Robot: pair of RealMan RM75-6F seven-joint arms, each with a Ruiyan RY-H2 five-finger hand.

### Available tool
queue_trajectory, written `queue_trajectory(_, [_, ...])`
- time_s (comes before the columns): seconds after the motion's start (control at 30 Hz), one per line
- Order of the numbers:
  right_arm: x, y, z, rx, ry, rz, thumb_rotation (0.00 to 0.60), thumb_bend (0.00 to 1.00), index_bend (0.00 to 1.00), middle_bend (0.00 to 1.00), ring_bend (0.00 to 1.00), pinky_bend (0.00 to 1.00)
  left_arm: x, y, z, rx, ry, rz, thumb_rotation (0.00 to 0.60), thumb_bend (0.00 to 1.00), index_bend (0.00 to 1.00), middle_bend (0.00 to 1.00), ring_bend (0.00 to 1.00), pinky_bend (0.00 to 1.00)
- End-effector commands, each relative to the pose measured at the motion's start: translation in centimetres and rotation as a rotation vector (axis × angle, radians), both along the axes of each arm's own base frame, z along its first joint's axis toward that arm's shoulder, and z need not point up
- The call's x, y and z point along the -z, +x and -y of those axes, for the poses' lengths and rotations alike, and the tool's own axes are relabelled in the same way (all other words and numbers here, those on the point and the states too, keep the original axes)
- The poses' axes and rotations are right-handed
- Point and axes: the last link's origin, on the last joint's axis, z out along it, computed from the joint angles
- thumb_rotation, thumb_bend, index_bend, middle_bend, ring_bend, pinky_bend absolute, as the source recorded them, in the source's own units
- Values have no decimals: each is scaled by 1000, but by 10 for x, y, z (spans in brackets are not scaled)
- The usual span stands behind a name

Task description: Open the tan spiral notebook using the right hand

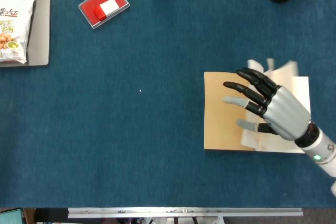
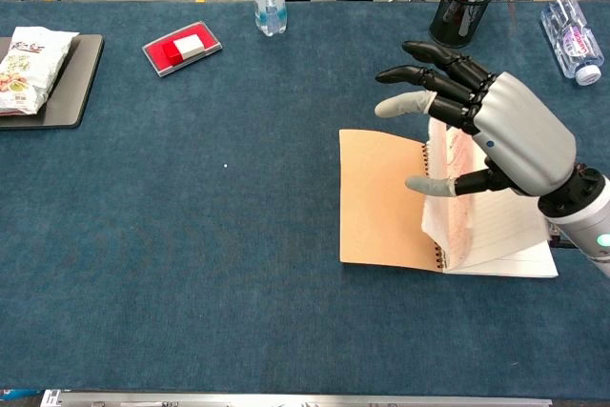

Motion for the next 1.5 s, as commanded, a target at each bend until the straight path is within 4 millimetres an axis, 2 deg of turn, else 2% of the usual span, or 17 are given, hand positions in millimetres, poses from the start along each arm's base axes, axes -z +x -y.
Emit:
queue_trajectory(0.03, [-15, 2, -1, -27, -44, -6, 600, 47, 306, 201, 51, 137, 0, 0, 0, 0, 0, 0, 600, 300, 661, 612, 573, 718])
queue_trajectory(0.37, [-57, 7, -10, -53, -139, -27, 600, 48, 306, 201, 52, 137, 1, 0, 0, 3, -3, -3, 600, 300, 661, 611, 573, 718])
queue_trajectory(0.67, [-73, -8, -17, 15, -162, -96, 600, 49, 306, 201, 52, 137, 1, 1, 0, 3, 0, 0, 600, 301, 661, 612, 573, 718])
queue_trajectory(1.07, [-95, -33, -29, 215, -237, -258, 600, 49, 306, 211, 53, 137, -5, 5, 0, 25, 25, 10, 600, 301, 660, 611, 573, 718])
queue_trajectory(1.3, [-108, -55, -41, 401, -315, -392, 600, 50, 306, 211, 53, 137, -4, 13, -2, 82, 49, 30, 600, 300, 643, 608, 574, 718])
queue_trajectory(1.5, [-121, -68, -50, 544, -378, -431, 600, 50, 306, 211, 53, 137, -5, 15, -6, 115, 74, 47, 600, 300, 607, 603, 573, 718])
